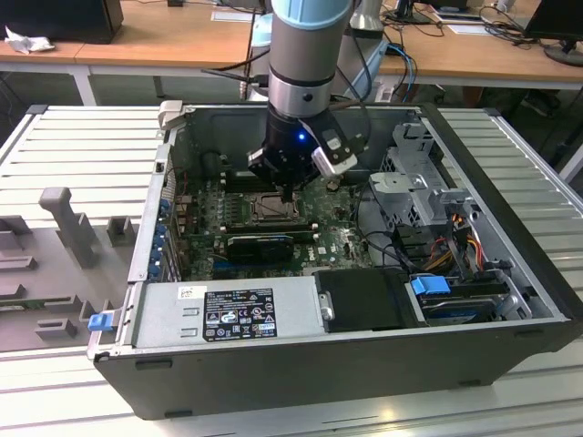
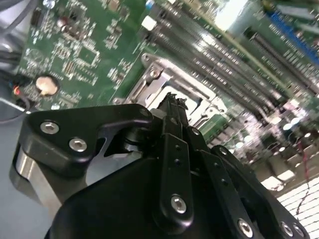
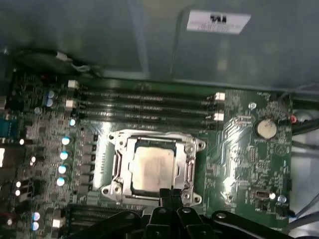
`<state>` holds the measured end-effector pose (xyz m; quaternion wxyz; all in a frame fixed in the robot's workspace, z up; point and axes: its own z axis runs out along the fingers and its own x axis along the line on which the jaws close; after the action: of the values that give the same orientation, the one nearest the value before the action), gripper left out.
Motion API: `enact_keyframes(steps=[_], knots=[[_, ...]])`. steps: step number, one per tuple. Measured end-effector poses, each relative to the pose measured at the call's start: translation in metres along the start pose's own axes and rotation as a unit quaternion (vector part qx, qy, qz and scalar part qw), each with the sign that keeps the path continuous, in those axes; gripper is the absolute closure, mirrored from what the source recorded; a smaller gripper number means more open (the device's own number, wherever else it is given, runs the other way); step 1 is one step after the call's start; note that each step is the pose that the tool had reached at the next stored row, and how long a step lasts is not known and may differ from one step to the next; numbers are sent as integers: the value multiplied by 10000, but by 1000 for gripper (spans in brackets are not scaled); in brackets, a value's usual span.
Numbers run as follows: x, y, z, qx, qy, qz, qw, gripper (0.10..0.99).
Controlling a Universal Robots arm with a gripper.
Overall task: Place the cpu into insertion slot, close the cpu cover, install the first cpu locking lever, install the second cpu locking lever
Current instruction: 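Install the second cpu locking lever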
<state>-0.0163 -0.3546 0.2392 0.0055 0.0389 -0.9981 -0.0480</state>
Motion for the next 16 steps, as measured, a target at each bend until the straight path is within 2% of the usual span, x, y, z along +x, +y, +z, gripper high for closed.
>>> enact_keyframes(steps=[1, 3, 5, 7, 9, 10, 14, 15, 16], knots=[[2, -24, 9, -1, 10, 1, 10000, 980], [13, -141, 28, -20, 17, 1, 10000, 980], [55, -198, 30, -44, 15, 2, 10000, 980], [123, -211, 33, -58, 13, 0, 10000, 980], [305, -207, 50, -65, 14, 1, 10000, 980], [345, -205, 60, -65, 14, 0, 10000, 980], [363, -215, 169, -70, 16, -12, 10000, 980], [389, -218, 195, -87, 16, -15, 10000, 980], [436, -233, 203, -168, 9, -17, 9999, 980]])
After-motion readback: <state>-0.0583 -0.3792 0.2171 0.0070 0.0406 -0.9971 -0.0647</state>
